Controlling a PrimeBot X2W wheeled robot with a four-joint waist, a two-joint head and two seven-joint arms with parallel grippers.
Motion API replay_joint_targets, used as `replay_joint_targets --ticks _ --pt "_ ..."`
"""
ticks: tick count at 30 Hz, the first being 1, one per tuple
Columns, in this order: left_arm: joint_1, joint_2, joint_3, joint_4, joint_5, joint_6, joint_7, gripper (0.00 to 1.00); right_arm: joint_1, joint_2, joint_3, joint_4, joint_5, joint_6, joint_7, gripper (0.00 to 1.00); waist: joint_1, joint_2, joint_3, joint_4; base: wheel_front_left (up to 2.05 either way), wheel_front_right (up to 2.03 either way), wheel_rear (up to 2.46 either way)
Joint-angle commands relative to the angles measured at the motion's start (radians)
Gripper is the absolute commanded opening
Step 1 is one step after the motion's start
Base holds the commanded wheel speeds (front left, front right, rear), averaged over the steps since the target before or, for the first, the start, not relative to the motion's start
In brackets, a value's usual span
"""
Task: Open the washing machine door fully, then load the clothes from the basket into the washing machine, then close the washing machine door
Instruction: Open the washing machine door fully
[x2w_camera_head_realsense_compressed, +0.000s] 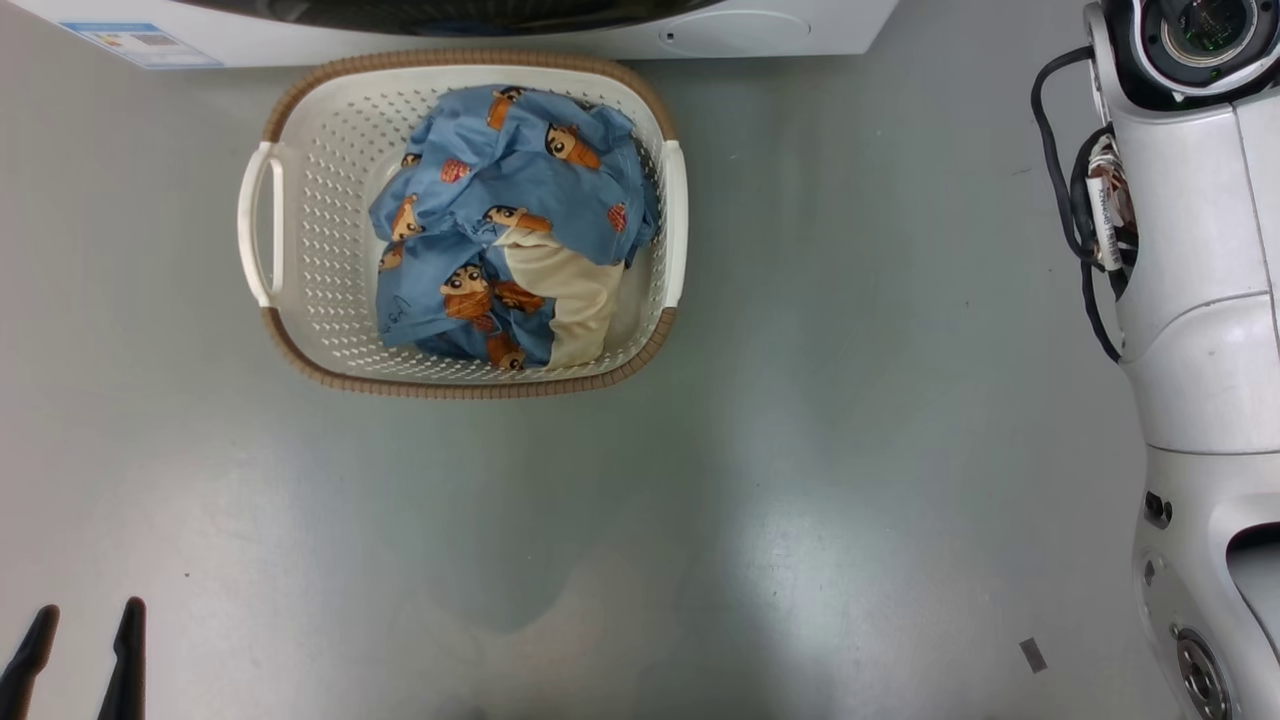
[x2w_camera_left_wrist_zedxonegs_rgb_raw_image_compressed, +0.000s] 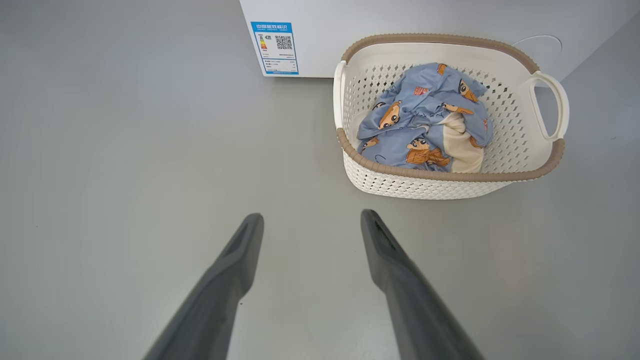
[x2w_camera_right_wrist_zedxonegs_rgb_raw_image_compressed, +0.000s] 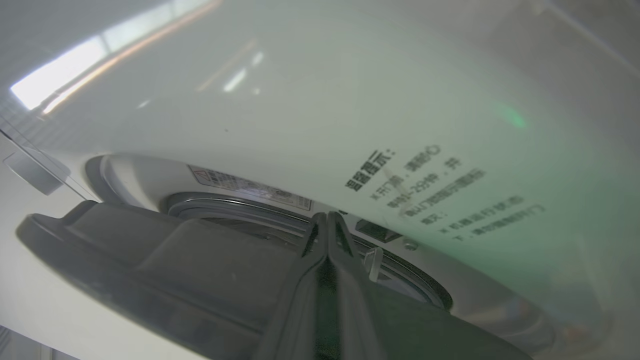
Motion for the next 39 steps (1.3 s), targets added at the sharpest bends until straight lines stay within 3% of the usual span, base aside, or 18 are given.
replay_joint_targets --ticks 1,39 --pt "0.011 0.032 0.043 -0.002 0.002 -0.003 -0.012 1.0 -0.022 0.039 0.006 -0.025 -0.018 0.002 0.013 0.0 0.0 -0.0001 0.0 -0.002 0.0 0.0 0.0" --pt "0.024 0.031 0.065 0.006 0.011 -0.003 -0.012 1.0 -0.011 0.043 0.094 -0.037 0.031 0.002 0.055 0.0 0.0 -0.0001 -0.011 -0.024 0.0 0.0 0.0"
